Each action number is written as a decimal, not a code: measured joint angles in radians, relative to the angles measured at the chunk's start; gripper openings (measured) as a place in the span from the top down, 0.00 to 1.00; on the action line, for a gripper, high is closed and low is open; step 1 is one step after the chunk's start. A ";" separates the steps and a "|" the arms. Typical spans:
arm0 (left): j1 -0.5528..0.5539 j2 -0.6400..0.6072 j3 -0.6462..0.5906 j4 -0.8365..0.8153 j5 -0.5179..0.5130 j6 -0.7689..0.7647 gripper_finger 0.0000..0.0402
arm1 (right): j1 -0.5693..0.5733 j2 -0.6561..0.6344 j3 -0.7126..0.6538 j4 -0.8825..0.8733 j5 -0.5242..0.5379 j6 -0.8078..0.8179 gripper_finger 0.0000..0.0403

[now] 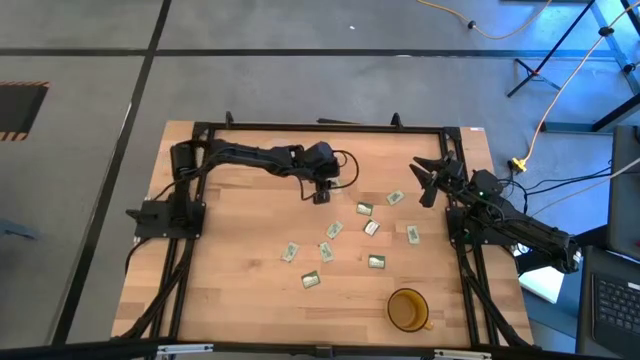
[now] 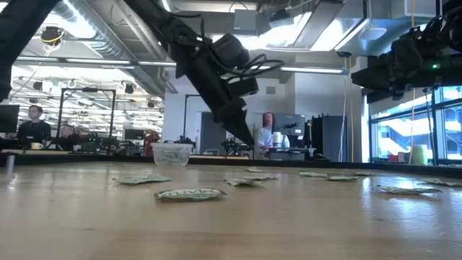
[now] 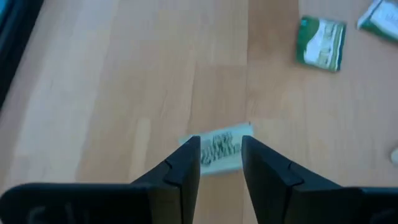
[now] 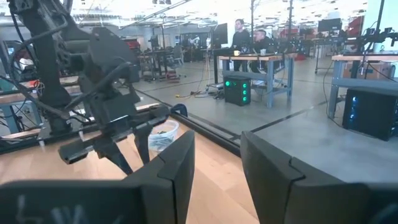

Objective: Pick and place Stevia / Truvia into bins
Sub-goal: Put the stevia packet into the transparent container

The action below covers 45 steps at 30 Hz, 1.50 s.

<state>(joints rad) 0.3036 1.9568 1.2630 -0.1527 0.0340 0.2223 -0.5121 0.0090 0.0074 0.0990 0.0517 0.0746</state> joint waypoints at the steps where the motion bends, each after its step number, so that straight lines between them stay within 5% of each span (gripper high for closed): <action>1: 0.002 0.010 0.000 0.013 0.013 -0.002 0.72 | 0.000 0.000 0.000 0.000 0.000 0.000 0.67; 31: 0.008 0.143 0.006 0.035 0.002 -0.071 0.73 | 0.000 0.000 0.000 -0.006 0.000 -0.001 0.67; 45: 0.007 0.142 0.003 0.028 -0.018 -0.069 0.95 | 0.000 0.000 0.000 -0.006 0.000 -0.002 0.67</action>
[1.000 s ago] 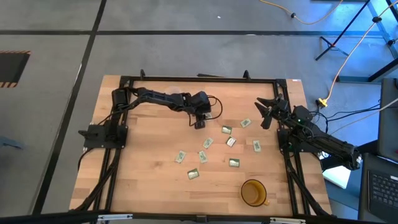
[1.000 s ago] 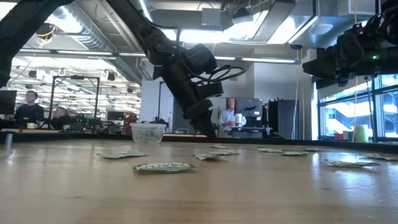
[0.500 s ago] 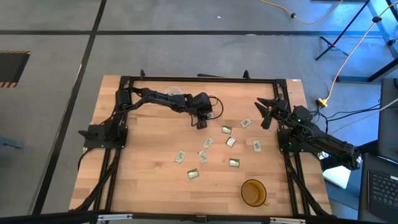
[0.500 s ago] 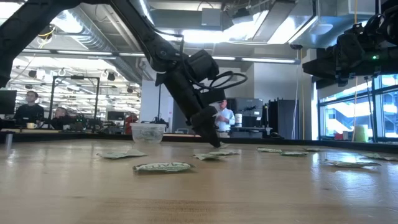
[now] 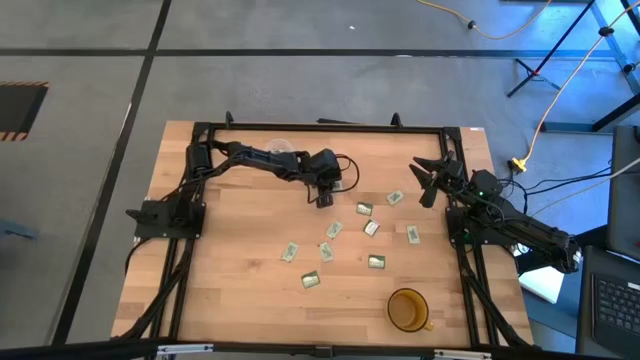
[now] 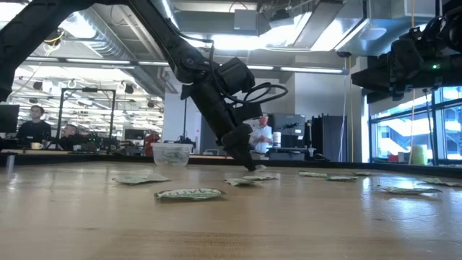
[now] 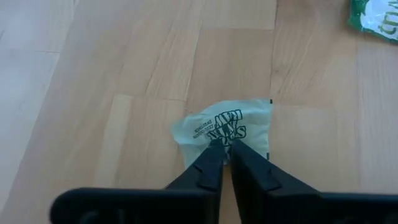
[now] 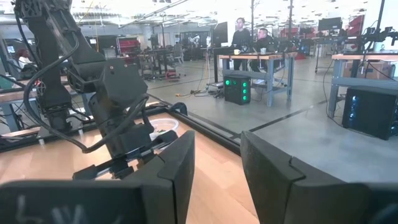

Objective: Pick and place Stevia / Truvia into bins
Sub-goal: Put the stevia packet into the transparent container

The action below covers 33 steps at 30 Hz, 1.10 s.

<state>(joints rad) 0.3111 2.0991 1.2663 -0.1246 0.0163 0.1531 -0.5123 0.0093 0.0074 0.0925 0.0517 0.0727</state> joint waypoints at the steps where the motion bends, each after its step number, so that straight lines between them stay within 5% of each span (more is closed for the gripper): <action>1: 0.000 -0.005 -0.001 -0.001 -0.002 0.003 0.97 | 0.000 0.000 0.000 0.000 0.000 0.000 0.67; 10: 0.004 -0.189 -0.005 -0.155 -0.025 -0.001 0.99 | 0.000 0.000 0.000 0.000 0.000 0.000 0.67; 17: 0.041 -0.419 -0.005 -0.424 -0.201 -0.024 0.99 | 0.000 0.000 0.000 -0.002 0.000 0.000 0.67; 22: 0.121 -0.541 -0.005 -0.594 -0.233 -0.095 0.99 | 0.000 0.000 0.000 -0.001 0.000 0.000 0.67; 33: 0.328 -0.451 -0.005 -0.637 -0.127 -0.133 0.99 | 0.000 0.000 0.000 0.000 0.000 0.002 0.67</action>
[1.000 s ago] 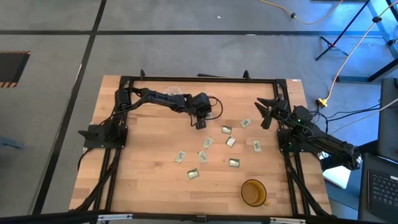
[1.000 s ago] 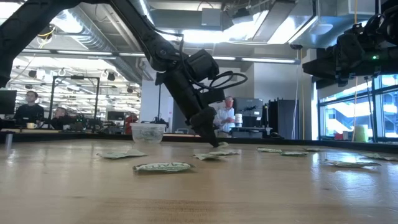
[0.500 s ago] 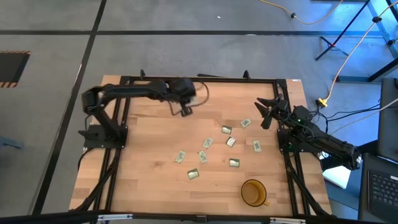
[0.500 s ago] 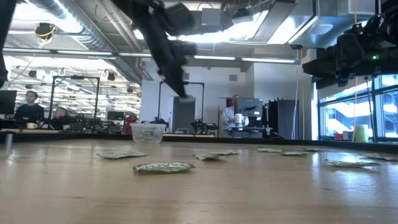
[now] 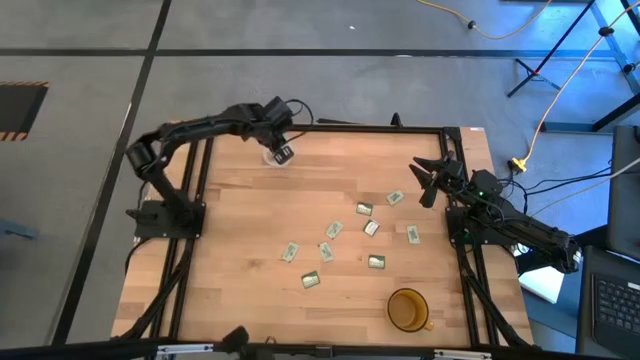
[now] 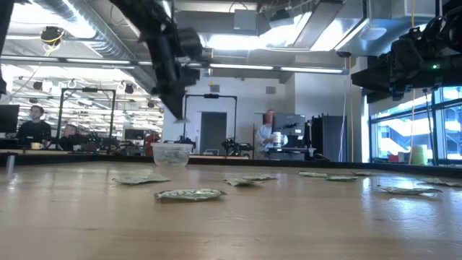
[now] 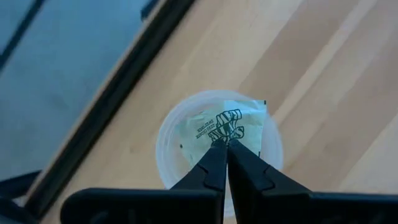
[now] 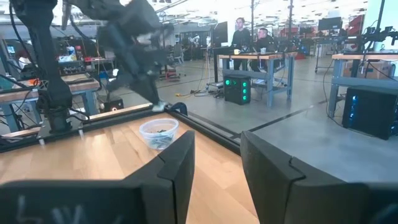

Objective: Pick and place Stevia / Truvia into bins
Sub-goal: Put the stevia packet into the transparent container

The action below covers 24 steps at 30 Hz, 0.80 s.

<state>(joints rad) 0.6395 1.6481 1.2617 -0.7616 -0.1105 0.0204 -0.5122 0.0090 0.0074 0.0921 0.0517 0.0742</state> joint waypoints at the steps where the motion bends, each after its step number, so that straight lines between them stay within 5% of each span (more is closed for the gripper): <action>1: 0.008 0.019 0.000 0.001 0.006 0.000 0.99 | 0.000 0.000 0.000 0.000 0.000 0.000 0.67; 15: 0.017 0.174 0.000 -0.007 0.026 -0.001 0.98 | 0.000 0.000 0.000 0.000 0.000 -0.004 0.67; 24: 0.016 0.163 0.001 -0.021 -0.001 -0.001 0.84 | 0.000 0.000 0.000 0.000 0.000 -0.004 0.67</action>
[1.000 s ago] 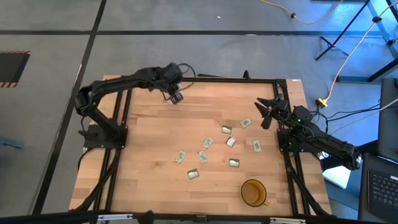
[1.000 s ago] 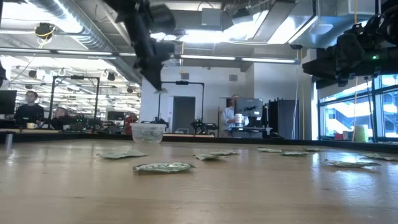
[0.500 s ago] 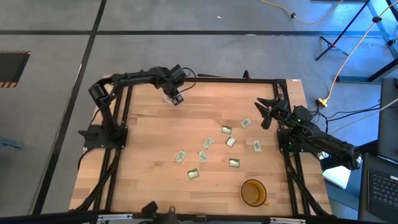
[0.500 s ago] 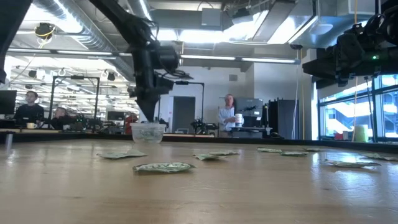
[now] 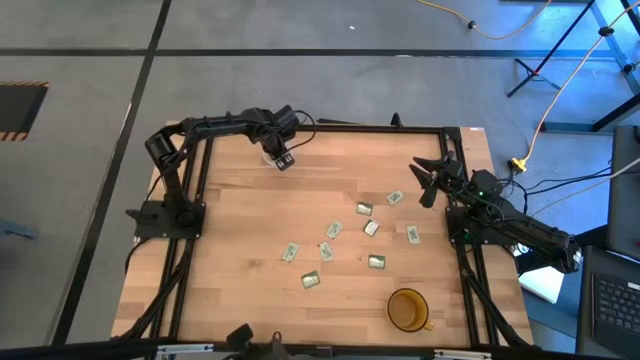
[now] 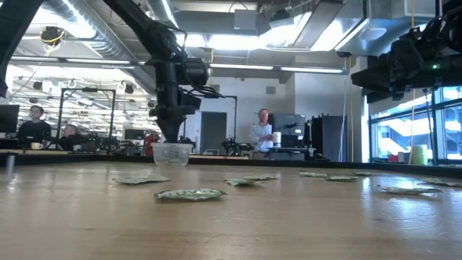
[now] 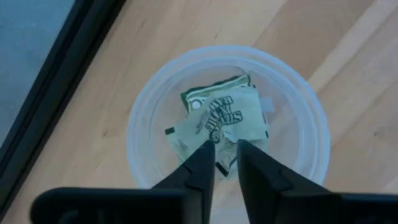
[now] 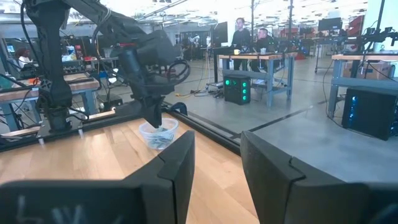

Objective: Pick and place Stevia / Truvia into bins
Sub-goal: Put the stevia packet into the transparent container

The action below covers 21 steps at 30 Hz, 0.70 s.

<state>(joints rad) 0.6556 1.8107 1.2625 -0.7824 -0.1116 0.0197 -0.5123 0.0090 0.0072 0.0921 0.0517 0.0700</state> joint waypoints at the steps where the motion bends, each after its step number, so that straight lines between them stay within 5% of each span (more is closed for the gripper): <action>1: 0.000 0.000 0.000 -0.004 0.000 0.000 0.82 | 0.000 0.000 0.000 0.000 0.000 0.000 0.67; 12: -0.096 -0.124 0.000 -0.021 0.172 0.029 0.77 | 0.000 0.000 0.000 -0.004 0.000 0.000 0.67; 21: -0.419 -0.230 0.002 -0.024 0.206 0.195 0.76 | 0.000 0.000 0.000 -0.008 0.000 0.006 0.67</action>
<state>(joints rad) 0.2365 1.5805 1.2643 -0.8066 0.0948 0.2145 -0.5124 0.0091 0.0074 0.0845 0.0517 0.0762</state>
